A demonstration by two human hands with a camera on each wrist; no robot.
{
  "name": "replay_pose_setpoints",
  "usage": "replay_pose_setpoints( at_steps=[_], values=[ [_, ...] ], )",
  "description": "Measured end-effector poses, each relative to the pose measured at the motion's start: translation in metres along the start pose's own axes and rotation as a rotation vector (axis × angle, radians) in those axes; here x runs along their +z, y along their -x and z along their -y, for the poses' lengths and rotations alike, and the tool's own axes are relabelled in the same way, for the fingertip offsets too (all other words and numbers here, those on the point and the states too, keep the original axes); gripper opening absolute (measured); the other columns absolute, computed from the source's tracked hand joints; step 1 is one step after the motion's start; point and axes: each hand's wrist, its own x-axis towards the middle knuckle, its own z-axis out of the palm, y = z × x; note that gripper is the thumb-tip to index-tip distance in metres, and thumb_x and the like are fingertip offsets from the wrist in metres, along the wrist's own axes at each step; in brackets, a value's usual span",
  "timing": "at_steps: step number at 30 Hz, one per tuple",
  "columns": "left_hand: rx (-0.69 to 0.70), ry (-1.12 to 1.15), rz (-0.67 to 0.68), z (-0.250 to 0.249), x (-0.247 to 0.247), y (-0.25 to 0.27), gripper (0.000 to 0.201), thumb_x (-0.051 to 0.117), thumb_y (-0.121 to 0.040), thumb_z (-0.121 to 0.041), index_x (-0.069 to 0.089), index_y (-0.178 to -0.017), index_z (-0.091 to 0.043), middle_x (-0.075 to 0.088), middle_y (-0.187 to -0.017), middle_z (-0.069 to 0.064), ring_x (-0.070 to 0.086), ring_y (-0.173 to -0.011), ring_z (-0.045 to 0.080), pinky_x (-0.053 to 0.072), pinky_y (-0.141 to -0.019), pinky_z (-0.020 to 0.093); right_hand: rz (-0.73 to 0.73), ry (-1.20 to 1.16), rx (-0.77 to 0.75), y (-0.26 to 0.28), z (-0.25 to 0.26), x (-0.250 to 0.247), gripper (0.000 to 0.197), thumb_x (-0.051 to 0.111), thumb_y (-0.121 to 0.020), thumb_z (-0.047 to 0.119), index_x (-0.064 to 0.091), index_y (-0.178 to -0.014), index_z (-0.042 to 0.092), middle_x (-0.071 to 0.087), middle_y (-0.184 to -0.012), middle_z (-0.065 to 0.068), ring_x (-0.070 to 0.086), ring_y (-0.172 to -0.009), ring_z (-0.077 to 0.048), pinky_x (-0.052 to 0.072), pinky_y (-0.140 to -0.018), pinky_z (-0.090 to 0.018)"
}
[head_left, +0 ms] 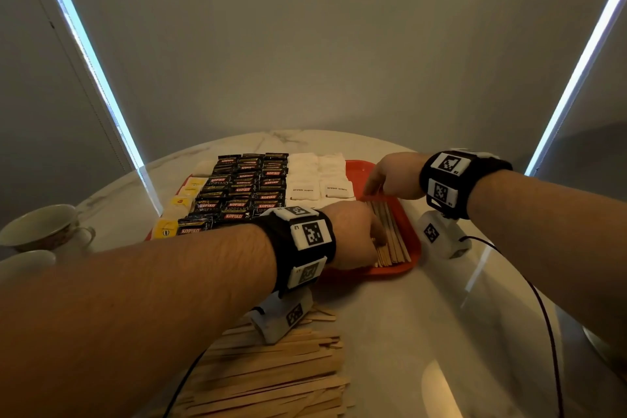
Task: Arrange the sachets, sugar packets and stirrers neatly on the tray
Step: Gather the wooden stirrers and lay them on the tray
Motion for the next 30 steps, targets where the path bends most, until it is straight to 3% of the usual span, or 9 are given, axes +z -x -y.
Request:
replay_pose_setpoints(
  at_steps=[3, 5, 8, 11, 14, 18, 22, 26, 30],
  values=[
    [0.015, -0.014, -0.028, 0.001, -0.001, 0.002, 0.041, 0.064, -0.097, -0.023, 0.067, -0.137, -0.028, 0.060, -0.139, -0.005, 0.057, -0.122, 0.016, 0.047, -0.088, 0.025, 0.033, 0.001, -0.016, 0.003, -0.003, 0.002, 0.049, 0.049, -0.096, 0.005, 0.067, -0.131, 0.033, 0.065, -0.130, 0.011, 0.057, -0.118, -0.013, 0.046, -0.107, -0.036],
    [0.026, -0.010, -0.047, 0.001, -0.001, 0.004, 0.041, 0.064, -0.096, -0.022, 0.067, -0.137, -0.028, 0.060, -0.139, -0.006, 0.056, -0.124, 0.015, 0.043, -0.086, 0.024, 0.010, -0.024, -0.027, 0.002, -0.006, 0.003, 0.036, 0.057, -0.096, 0.015, 0.070, -0.124, 0.035, 0.067, -0.124, 0.012, 0.059, -0.109, -0.010, 0.048, -0.102, -0.036],
    [0.088, -0.005, -0.063, -0.003, -0.002, 0.006, 0.043, 0.063, -0.098, -0.022, 0.064, -0.140, -0.029, 0.055, -0.146, -0.007, 0.051, -0.131, 0.015, 0.038, -0.093, 0.023, -0.053, -0.063, 0.001, 0.009, -0.008, -0.004, 0.009, 0.073, -0.089, 0.026, 0.070, -0.097, 0.031, 0.071, -0.102, 0.007, 0.061, -0.086, -0.008, 0.051, -0.077, -0.027],
    [0.143, -0.047, -0.024, -0.010, -0.001, 0.004, 0.042, 0.063, -0.099, -0.026, 0.064, -0.141, -0.030, 0.053, -0.148, -0.006, 0.049, -0.133, 0.015, 0.038, -0.101, 0.027, 0.099, 0.016, 0.041, 0.019, -0.007, -0.006, 0.005, 0.075, -0.087, 0.031, 0.071, -0.088, 0.028, 0.072, -0.088, 0.002, 0.060, -0.074, -0.010, 0.048, -0.064, -0.024],
    [0.148, -0.078, 0.028, -0.015, 0.001, 0.001, 0.041, 0.060, -0.101, -0.030, 0.063, -0.142, -0.030, 0.056, -0.147, -0.005, 0.052, -0.131, 0.016, 0.042, -0.106, 0.031, 0.241, 0.083, 0.057, 0.025, -0.004, 0.001, 0.008, 0.077, -0.085, 0.033, 0.071, -0.090, 0.028, 0.070, -0.086, 0.000, 0.059, -0.076, -0.014, 0.051, -0.069, -0.026],
    [0.139, -0.055, 0.012, -0.017, 0.002, 0.001, 0.040, 0.059, -0.102, -0.032, 0.062, -0.142, -0.031, 0.055, -0.146, -0.005, 0.053, -0.130, 0.017, 0.042, -0.102, 0.029, 0.199, 0.167, 0.023, 0.027, 0.000, 0.010, 0.020, 0.077, -0.086, 0.032, 0.071, -0.103, 0.024, 0.071, -0.102, -0.001, 0.061, -0.088, -0.015, 0.050, -0.077, -0.027],
    [0.105, -0.011, -0.061, -0.009, 0.002, 0.002, 0.040, 0.064, -0.097, -0.033, 0.067, -0.136, -0.032, 0.061, -0.139, -0.006, 0.058, -0.122, 0.016, 0.047, -0.098, 0.029, 0.158, 0.154, 0.015, 0.028, -0.002, 0.009, 0.010, 0.077, -0.086, 0.037, 0.069, -0.086, 0.030, 0.069, -0.088, 0.004, 0.059, -0.076, -0.012, 0.046, -0.067, -0.024],
    [0.090, 0.010, -0.042, -0.006, 0.000, 0.005, 0.036, 0.063, -0.099, -0.034, 0.068, -0.135, -0.030, 0.063, -0.135, -0.009, 0.058, -0.121, 0.013, 0.039, -0.092, 0.024, 0.181, 0.131, 0.031, 0.035, -0.006, 0.001, 0.008, 0.076, -0.086, 0.032, 0.071, -0.091, 0.027, 0.068, -0.087, 0.001, 0.057, -0.076, -0.012, 0.045, -0.064, -0.024],
    [0.104, -0.021, -0.014, -0.010, 0.003, 0.002, 0.037, 0.062, -0.099, -0.031, 0.068, -0.136, -0.030, 0.062, -0.139, -0.008, 0.057, -0.125, 0.014, 0.038, -0.094, 0.023, 0.204, 0.138, 0.017, 0.037, -0.004, 0.006, 0.012, 0.078, -0.085, 0.027, 0.066, -0.084, 0.030, 0.065, -0.087, 0.007, 0.056, -0.078, -0.009, 0.043, -0.066, -0.023]
  ],
)
